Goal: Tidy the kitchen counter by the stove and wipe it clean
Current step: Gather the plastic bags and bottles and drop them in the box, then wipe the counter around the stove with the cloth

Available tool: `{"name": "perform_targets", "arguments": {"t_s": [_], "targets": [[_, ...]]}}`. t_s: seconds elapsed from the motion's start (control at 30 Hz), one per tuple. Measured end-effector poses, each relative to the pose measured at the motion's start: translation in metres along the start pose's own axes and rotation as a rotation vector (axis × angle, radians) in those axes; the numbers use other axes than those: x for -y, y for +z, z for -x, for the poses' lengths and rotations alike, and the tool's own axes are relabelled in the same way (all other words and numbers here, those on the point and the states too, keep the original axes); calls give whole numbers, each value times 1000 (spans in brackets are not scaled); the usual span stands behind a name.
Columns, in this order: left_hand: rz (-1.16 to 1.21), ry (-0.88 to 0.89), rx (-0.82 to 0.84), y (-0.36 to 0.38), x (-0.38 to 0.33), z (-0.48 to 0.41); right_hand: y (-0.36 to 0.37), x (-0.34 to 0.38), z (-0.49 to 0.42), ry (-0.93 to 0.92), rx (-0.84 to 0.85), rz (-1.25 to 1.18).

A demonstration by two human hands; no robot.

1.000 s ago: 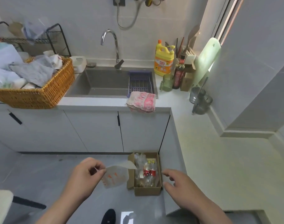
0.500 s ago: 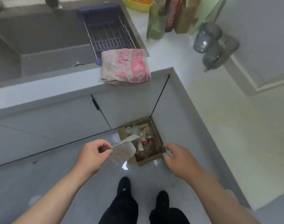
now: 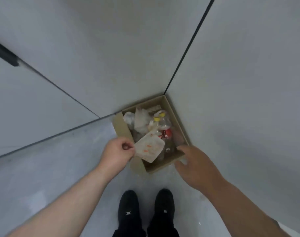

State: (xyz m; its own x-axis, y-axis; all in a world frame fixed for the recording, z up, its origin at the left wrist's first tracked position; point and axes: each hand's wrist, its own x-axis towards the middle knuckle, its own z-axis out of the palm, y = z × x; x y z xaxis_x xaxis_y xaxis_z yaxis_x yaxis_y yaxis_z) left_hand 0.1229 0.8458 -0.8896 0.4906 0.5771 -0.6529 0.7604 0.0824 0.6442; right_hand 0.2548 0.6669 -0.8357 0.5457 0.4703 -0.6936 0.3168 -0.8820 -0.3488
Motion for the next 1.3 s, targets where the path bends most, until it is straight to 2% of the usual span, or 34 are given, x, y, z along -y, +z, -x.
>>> {"name": "perform_targets", "arguments": {"t_s": [0.2, 0.4, 0.6, 0.8, 0.9, 1.0, 1.1, 1.3], "targets": [[13, -3, 27, 45, 35, -92, 48, -36, -84, -14, -38, 55], [-36, 83, 100, 93, 45, -135, 69, -60, -124, -33, -34, 107], [-125, 87, 124, 96, 45, -136, 56, -50, -122, -84, -27, -134], [-285, 154, 188, 42, 8, -79, 20, -18, -95, -105, -125, -183], [-509, 259, 225, -5, -26, -42, -16, 14, -64, -115, -186, -210], [-661, 391, 170, -52, -67, -6, -53, 48, -30, -133, -209, -249], [-664, 454, 112, -93, -112, 37, -94, 85, 6, -162, -247, -301], [-514, 490, -7, -165, -195, 127, -175, 153, 84, -249, -345, -358]]}}
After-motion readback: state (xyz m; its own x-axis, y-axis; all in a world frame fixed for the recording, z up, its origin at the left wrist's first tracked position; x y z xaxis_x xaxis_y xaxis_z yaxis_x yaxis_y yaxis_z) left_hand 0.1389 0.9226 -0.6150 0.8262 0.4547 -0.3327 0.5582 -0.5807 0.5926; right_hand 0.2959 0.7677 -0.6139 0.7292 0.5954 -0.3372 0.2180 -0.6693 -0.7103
